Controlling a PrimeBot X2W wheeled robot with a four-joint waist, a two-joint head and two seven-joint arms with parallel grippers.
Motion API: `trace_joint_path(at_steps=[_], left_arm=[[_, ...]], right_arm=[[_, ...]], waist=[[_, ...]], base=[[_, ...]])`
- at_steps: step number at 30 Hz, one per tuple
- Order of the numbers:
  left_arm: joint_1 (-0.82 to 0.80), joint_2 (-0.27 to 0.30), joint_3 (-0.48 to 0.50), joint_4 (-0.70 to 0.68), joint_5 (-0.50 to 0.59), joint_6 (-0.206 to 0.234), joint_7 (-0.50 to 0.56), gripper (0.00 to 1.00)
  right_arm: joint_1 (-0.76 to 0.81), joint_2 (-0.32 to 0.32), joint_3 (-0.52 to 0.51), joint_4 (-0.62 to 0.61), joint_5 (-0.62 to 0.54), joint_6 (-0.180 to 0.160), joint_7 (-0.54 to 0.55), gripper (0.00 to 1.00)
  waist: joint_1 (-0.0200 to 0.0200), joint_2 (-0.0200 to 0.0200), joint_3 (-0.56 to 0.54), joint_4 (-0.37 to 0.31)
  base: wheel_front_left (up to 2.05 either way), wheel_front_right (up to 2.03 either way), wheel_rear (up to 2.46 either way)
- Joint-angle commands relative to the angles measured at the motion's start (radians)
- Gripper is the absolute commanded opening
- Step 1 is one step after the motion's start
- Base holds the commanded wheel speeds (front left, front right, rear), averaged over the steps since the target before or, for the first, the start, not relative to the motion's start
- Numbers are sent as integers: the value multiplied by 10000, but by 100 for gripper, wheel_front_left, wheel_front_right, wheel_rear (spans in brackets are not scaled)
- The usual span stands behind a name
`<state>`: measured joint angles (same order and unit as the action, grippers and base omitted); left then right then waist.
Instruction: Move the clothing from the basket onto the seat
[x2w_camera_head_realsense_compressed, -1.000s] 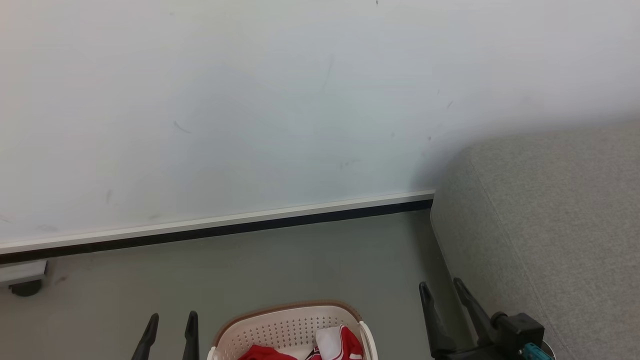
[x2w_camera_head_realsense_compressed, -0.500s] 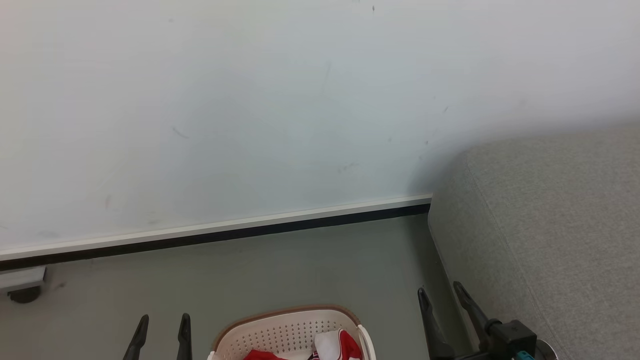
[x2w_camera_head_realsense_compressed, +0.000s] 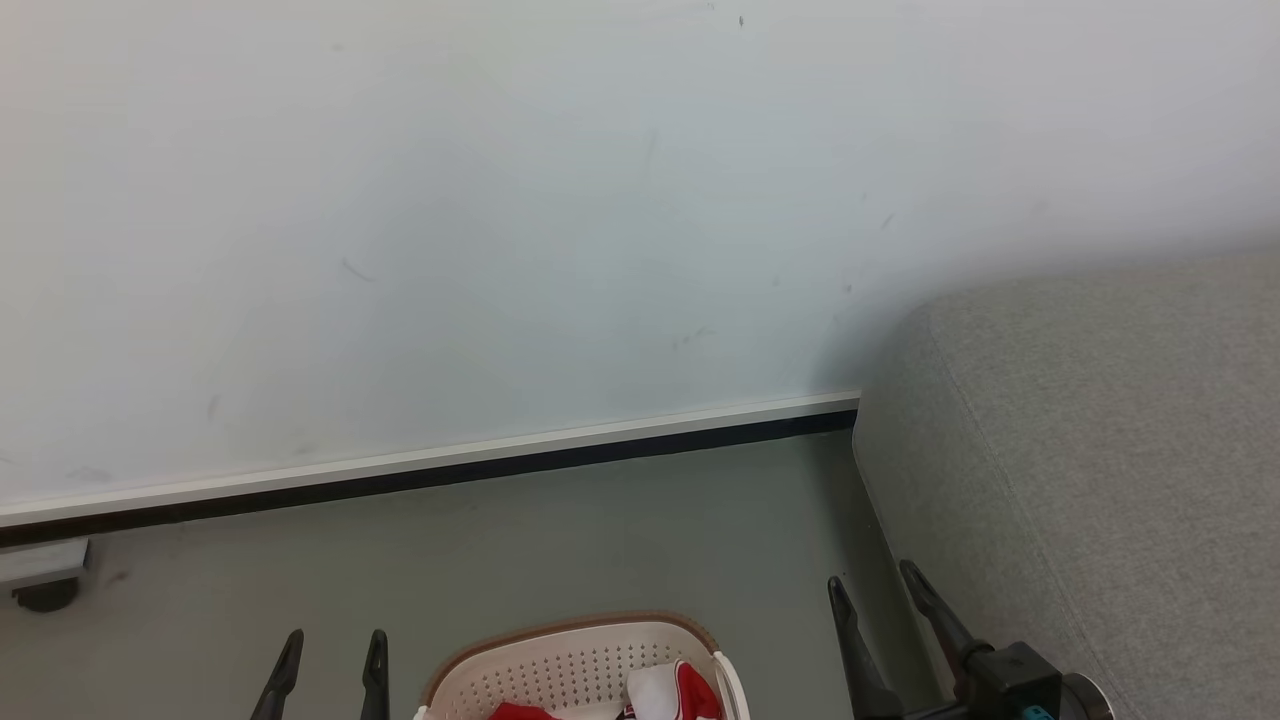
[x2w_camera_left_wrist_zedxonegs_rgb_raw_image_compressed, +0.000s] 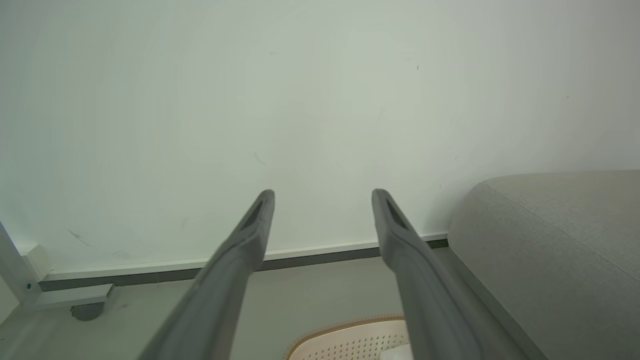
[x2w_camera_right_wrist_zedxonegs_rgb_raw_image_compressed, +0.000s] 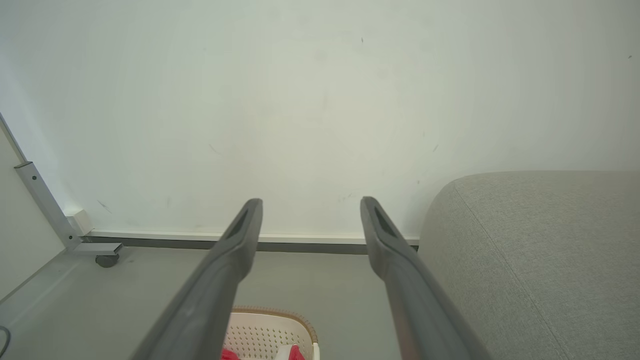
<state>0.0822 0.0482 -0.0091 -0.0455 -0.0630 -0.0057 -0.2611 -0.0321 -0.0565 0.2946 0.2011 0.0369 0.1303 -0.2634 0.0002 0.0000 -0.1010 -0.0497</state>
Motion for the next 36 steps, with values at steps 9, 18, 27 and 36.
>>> trace_joint_path(at_steps=[9, 18, 27, 36], left_arm=[[111, 38, 92, 174, -47, -74, -64, 100], [109, 38, 36, 409, -192, -171, -64, 100], [-279, 32, -198, 1361, -477, -788, -58, 100], [-783, 33, -554, 2543, -331, -1113, -56, 100]], right_arm=[[21, 31, -28, -49, -23, 7, -12, 100], [-35, 41, -33, -107, -37, 7, -11, 100], [-401, 21, -62, -411, -107, 7, -11, 100], [-811, 42, 112, -784, -93, 7, -9, 100]], waist=[[-2, 0, 17, -10], [-2, 0, 166, -33], [-2, 0, 738, -62], [-2, 0, 1403, -262]], base=[[0, 0, 0], [0, 0, 0], [0, 0, 0], [0, 0, 0]])
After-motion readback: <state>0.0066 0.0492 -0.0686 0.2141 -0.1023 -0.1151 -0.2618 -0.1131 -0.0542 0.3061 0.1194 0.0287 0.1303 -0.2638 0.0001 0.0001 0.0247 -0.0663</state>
